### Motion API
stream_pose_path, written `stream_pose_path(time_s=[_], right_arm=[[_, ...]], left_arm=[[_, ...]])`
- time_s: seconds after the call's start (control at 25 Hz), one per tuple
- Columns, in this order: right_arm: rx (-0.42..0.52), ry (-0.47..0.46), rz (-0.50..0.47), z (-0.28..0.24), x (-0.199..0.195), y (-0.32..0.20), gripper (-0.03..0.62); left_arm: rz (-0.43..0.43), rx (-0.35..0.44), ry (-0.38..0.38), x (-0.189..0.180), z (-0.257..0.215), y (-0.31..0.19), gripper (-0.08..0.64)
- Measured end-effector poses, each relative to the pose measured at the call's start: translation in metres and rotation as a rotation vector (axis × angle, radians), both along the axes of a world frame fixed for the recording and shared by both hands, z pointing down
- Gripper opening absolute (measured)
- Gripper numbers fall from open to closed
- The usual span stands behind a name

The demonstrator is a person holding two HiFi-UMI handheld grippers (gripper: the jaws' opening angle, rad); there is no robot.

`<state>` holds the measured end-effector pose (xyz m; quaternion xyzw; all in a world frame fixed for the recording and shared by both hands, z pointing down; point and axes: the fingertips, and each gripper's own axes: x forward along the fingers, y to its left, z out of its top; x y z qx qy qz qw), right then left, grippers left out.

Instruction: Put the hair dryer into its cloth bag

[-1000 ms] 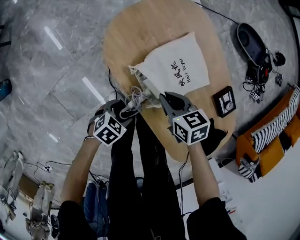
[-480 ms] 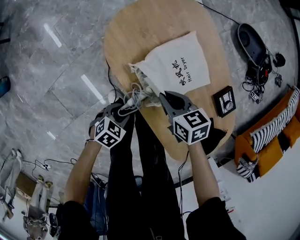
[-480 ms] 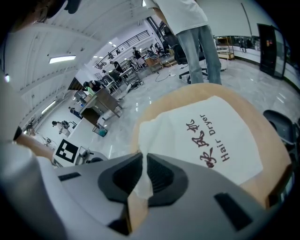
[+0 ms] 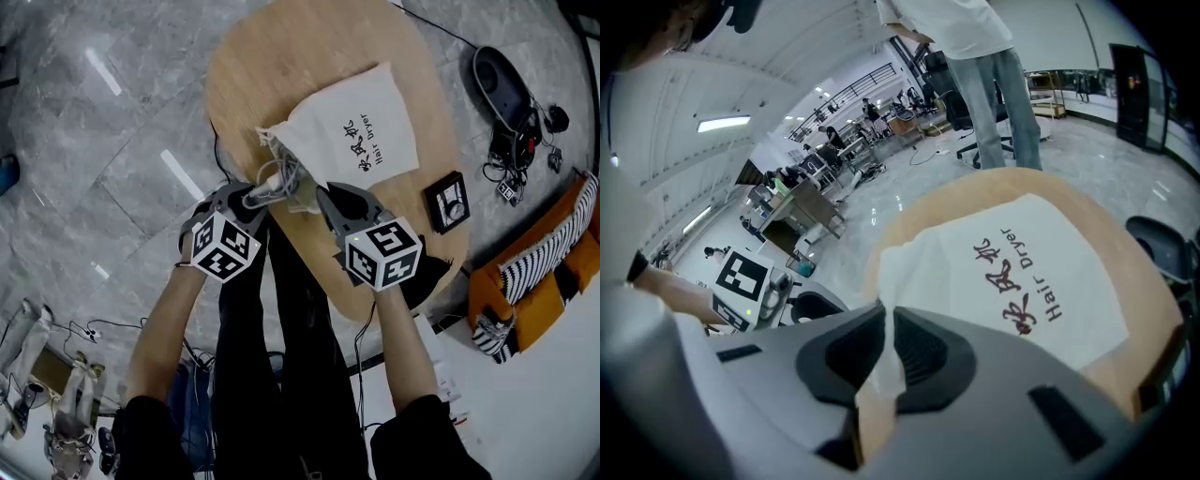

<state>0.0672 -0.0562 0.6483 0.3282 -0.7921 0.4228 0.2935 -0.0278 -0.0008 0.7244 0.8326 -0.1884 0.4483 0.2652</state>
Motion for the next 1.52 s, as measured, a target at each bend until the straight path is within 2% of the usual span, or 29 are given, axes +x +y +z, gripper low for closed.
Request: stream_pose_path(time_s=[0.32, 0.76, 1.08, 1.32, 1.52], right_arm=[[-0.005, -0.011, 0.009, -0.001, -0.001, 0.0, 0.038], [-0.014, -0.03, 0.024, -0.004, -0.006, -0.003, 0.038], [-0.026, -0.042, 0.022, -0.009, -0.01, -0.008, 0.038], [-0.037, -0.068, 0.065, -0.009, -0.01, -0.009, 0.038], [-0.044, -0.078, 0.09, -0.007, -0.009, -0.009, 0.038]], left_arm=[[-0.004, 0.016, 0.027, 0.033, 0.001, -0.028, 0.161], [0.02, 0.029, 0.033, 0.057, 0.009, -0.06, 0.158], [0.025, 0.038, 0.092, 0.082, 0.009, -0.078, 0.16], [0.01, 0.037, 0.147, 0.095, 0.01, -0.088, 0.163], [0.026, 0.023, 0.153, 0.101, 0.019, -0.085, 0.169]])
